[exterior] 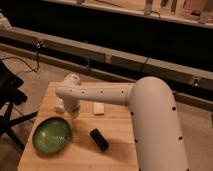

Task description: Push the ceramic bowl across the table

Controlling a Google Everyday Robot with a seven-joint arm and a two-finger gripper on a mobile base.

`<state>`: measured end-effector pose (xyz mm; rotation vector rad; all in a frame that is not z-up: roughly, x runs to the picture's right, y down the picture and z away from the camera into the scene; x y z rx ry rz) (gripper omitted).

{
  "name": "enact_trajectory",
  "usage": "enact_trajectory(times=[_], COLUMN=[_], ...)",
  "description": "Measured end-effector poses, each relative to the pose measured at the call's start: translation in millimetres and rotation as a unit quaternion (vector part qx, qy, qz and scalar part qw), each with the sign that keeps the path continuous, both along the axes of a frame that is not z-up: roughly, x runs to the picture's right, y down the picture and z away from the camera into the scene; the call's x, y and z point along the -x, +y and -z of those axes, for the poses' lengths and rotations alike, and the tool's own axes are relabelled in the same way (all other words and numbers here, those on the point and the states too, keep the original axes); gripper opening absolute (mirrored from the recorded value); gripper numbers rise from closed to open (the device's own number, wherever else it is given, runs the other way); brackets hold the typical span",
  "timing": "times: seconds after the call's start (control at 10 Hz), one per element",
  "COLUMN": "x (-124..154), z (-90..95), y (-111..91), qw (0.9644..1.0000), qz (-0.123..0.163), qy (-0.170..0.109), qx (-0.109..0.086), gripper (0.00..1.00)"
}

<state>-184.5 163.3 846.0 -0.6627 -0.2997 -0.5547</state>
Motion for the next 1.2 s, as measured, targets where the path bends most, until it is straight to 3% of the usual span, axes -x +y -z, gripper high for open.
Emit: enact_trajectory(times=[0.5, 1.2], x=[10, 21], z=[-1.5, 8.8], y=[11, 34], qw=[0.9998, 0.9998], qz=[0.021, 0.01], qy=[0.007, -0.011], qx=[-0.002, 0.017], gripper=[0.0, 0.0])
